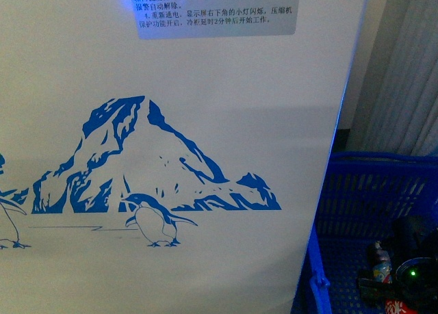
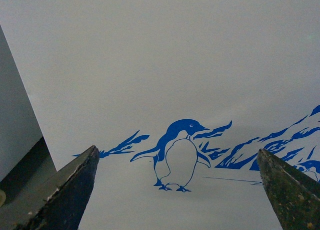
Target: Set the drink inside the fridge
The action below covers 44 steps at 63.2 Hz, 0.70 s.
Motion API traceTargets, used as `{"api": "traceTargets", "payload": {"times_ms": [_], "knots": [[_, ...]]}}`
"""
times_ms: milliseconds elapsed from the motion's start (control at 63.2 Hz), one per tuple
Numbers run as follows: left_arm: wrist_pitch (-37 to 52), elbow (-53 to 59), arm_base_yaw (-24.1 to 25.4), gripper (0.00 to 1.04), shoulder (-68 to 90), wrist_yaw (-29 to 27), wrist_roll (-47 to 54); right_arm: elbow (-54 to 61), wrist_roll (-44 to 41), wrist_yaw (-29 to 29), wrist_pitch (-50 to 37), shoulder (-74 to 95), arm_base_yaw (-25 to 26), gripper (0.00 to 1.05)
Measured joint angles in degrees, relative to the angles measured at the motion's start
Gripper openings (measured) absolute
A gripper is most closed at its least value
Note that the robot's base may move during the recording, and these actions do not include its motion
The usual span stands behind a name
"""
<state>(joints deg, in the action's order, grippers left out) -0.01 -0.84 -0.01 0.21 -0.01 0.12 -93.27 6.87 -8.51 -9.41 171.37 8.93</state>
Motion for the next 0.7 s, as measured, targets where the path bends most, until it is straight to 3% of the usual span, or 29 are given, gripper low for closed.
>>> {"api": "traceTargets", "payload": {"times_ms": [174,412,697], "knots": [[0.0,0.0,0.0,0.97,0.0,0.0,0.0,-4.7,0.3,0.6,2.8,3.1,0.0,0.97],[0.0,0.0,0.0,0.97,0.0,0.0,0.0,-4.9,-0.3,2.8,2.6,3.2,0.0,0.57],[0.0,0.0,0.0,0.97,0.0,0.0,0.0,1.9,-0.4,3.5,0.4,-1.2,0.2,0.40]]}}
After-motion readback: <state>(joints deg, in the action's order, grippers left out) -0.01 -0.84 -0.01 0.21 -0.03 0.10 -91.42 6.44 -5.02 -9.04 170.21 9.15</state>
